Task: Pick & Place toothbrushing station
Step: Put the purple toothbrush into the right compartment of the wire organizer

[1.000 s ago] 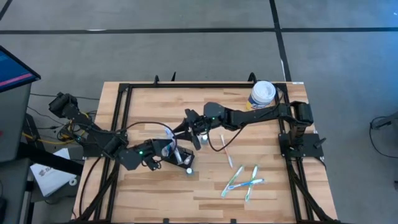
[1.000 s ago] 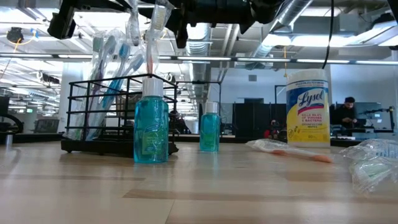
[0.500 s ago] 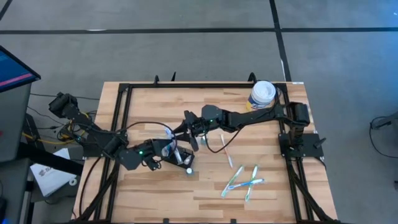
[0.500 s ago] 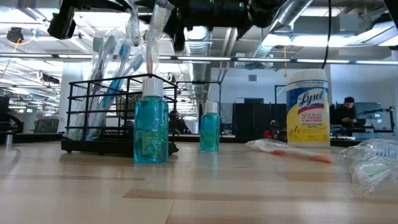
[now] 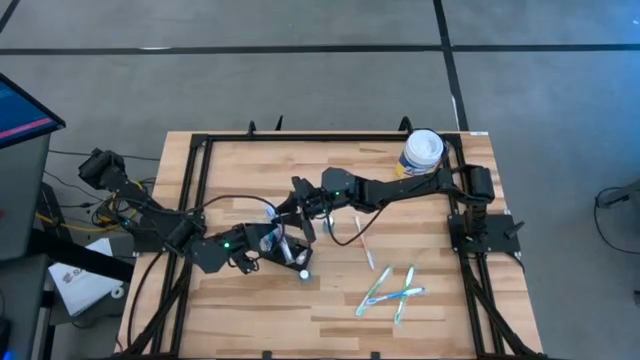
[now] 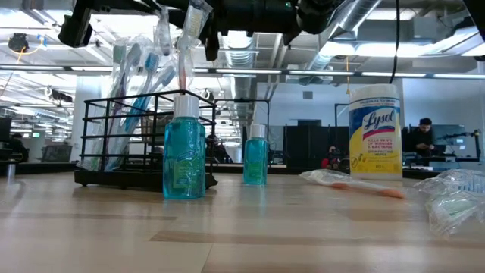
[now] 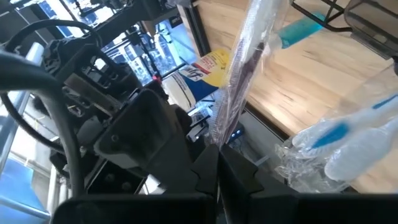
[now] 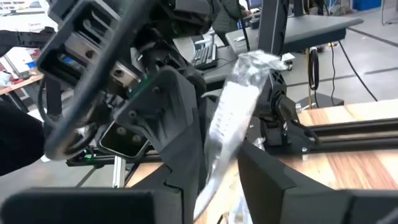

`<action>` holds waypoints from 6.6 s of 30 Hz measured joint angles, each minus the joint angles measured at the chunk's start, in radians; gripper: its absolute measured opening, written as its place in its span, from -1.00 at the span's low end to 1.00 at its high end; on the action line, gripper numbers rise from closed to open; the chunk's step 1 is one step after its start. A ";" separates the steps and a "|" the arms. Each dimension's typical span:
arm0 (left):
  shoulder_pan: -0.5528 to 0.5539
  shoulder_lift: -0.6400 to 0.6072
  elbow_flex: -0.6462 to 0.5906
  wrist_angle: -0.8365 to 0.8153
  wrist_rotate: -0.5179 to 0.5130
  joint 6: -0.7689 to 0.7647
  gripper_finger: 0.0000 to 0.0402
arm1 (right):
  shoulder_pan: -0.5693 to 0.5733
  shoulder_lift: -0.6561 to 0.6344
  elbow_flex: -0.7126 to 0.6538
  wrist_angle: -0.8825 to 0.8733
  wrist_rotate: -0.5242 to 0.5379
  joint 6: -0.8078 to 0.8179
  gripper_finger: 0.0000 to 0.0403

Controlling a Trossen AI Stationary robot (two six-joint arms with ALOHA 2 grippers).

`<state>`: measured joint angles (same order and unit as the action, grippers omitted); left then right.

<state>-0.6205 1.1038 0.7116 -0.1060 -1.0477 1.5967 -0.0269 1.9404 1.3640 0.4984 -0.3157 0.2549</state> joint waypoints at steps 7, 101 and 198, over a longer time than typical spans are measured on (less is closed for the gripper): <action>0.000 -0.001 0.000 0.000 0.001 -0.003 -1.00 | 0.000 0.000 0.000 -0.006 -0.031 -0.038 -0.93; 0.652 -0.316 0.000 0.114 0.908 -1.296 -0.94 | 0.172 -0.220 -0.230 0.013 0.220 -0.363 -1.00; 0.674 -0.300 -0.033 0.138 0.922 -1.313 -0.94 | 0.106 -0.061 -0.406 0.307 0.209 -0.354 -0.99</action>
<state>0.0532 0.8040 0.6785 0.0315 -0.1253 0.2832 0.0792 1.8796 0.9581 0.8058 -0.1068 -0.0996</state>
